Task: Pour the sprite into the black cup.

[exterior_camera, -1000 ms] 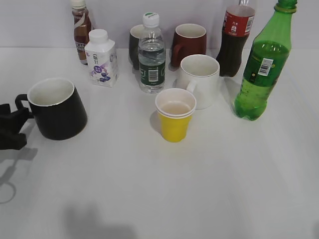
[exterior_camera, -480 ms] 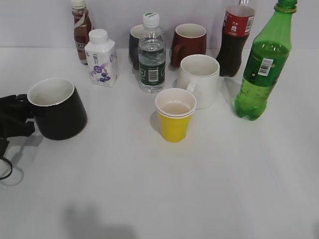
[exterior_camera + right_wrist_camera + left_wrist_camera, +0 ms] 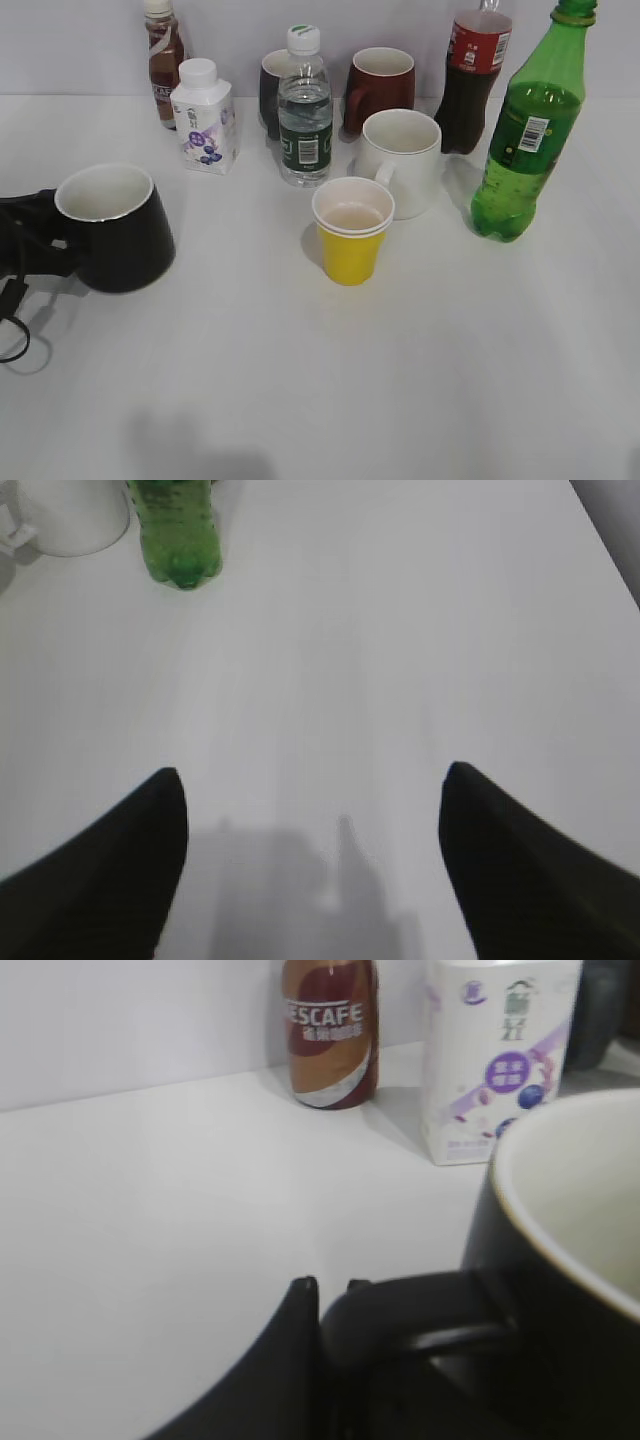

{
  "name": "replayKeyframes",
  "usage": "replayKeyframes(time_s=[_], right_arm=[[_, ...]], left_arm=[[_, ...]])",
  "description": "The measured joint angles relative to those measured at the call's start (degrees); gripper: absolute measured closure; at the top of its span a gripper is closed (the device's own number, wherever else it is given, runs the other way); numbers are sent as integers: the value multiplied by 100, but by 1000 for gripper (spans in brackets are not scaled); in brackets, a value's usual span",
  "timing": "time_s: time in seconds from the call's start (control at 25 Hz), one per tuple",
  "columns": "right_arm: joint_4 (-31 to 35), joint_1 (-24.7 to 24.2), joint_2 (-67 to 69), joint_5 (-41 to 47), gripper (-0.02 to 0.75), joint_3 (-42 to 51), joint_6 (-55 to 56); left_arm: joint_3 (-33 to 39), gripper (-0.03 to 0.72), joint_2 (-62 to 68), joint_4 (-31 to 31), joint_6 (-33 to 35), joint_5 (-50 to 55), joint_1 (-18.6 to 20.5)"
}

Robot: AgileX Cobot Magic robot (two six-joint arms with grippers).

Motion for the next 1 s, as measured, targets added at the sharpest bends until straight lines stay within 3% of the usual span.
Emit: replayKeyframes(time_s=[0.52, 0.64, 0.84, 1.0], right_arm=[[361, 0, 8, -250, 150, -84, -2], [582, 0, 241, -1394, 150, -112, -143], [736, 0, 1180, -4147, 150, -67, -442], [738, 0, 2414, -5595, 150, -44, -582]], left_arm=[[117, 648, -1213, 77, -21, 98, 0], [117, 648, -1311, 79, -21, 99, 0], [117, 648, -1330, 79, -248, 100, 0], [117, 648, -1330, 199, -349, 100, 0]])
